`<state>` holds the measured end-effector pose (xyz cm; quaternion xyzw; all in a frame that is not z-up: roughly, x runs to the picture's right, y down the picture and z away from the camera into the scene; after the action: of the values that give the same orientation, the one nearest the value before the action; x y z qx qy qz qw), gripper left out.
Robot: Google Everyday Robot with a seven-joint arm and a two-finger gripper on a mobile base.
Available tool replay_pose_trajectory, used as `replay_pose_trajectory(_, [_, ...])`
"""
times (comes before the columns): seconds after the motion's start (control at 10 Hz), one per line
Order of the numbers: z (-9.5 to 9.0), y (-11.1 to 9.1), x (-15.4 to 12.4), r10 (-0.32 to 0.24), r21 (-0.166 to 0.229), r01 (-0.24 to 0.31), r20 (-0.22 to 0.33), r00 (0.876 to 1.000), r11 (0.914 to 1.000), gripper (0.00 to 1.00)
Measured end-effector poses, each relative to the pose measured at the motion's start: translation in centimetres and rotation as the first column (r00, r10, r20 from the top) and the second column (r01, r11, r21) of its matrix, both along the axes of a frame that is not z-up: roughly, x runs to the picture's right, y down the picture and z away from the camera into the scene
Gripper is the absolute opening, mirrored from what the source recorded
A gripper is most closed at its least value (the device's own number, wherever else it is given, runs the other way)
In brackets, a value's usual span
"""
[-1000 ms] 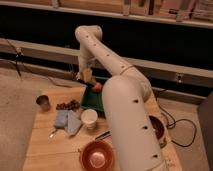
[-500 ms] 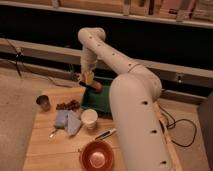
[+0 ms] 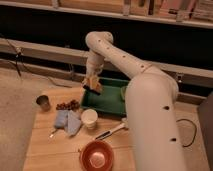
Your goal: Place brush in plastic cup
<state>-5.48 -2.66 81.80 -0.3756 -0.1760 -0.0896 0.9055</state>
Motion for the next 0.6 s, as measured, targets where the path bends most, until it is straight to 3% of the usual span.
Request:
replay_pose_trajectory(0.3, [0.0, 0.2, -2.2, -0.068, 0.000, 0.068, 0.063, 0.996, 0.9977, 0.05])
replay_pose_trajectory(0.6, [0.0, 0.5, -7.8, -0.162, 0.003, 0.163, 0.133, 0.978, 0.9866, 0.05])
